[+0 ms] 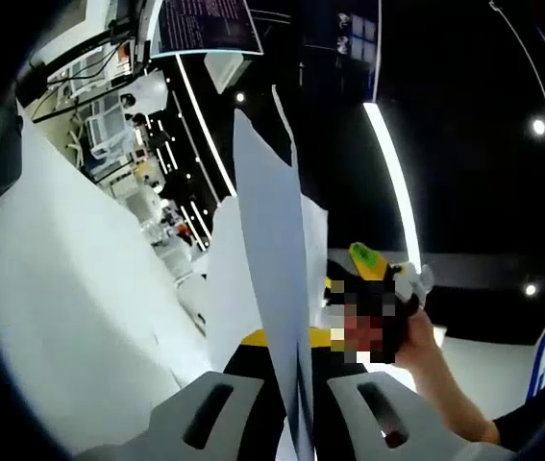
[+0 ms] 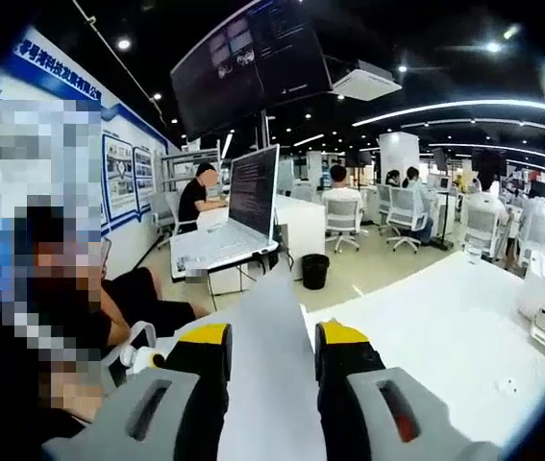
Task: Organize the stack of printing papers by aligning and flattening the scattered papers on the table
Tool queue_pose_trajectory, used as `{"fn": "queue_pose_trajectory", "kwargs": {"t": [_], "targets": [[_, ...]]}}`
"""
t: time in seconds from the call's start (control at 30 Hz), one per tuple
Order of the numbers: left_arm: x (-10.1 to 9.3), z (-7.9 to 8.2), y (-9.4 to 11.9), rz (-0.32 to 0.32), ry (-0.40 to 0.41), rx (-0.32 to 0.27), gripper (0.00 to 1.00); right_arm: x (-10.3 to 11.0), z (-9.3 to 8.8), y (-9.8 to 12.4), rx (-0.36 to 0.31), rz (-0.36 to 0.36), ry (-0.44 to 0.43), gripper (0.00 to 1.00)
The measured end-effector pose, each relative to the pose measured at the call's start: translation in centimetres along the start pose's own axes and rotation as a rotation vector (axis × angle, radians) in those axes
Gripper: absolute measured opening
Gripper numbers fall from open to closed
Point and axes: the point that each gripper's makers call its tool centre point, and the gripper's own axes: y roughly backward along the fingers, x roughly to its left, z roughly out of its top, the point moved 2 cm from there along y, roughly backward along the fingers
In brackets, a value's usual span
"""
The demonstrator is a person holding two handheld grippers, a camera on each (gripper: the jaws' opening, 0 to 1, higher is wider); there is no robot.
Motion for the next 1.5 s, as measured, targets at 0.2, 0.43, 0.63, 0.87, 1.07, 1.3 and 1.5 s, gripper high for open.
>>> {"fn": "queue_pose_trajectory", "kwargs": {"t": [0.2,0.43,0.63,0.87,1.07,1.3,1.5], "targets": [[0.0,0.0,0.0,0.000,0.003,0.000,0.06,-0.2,0.1,0.0,-0.011,-0.003,-0.021,0.34],[0.1,0.0,0.0,0.001,0.011,-0.004,0.06,-0.6,-0.3,-0.1,0.003,-0.029,-0.022,0.45],[0.1,0.1,0.0,0.001,0.013,-0.005,0.06,-1.3,-0.6,0.2,-0.002,-0.055,-0.049,0.50],[0.1,0.2,0.0,0.002,0.021,-0.010,0.06,-2.4,-0.6,0.4,-0.006,-0.084,-0.074,0.58],[0.1,0.2,0.1,0.003,0.029,-0.013,0.06,-3.7,-1.1,0.8,0.011,-0.144,-0.060,0.66],[0.1,0.2,0.1,0.002,0.031,-0.014,0.06,-4.6,-1.3,1.5,0.003,-0.172,-0.086,0.71],[0.1,0.2,0.1,0.002,0.034,-0.015,0.06,-5.0,-1.4,1.9,-0.008,-0.192,-0.105,0.79]]}}
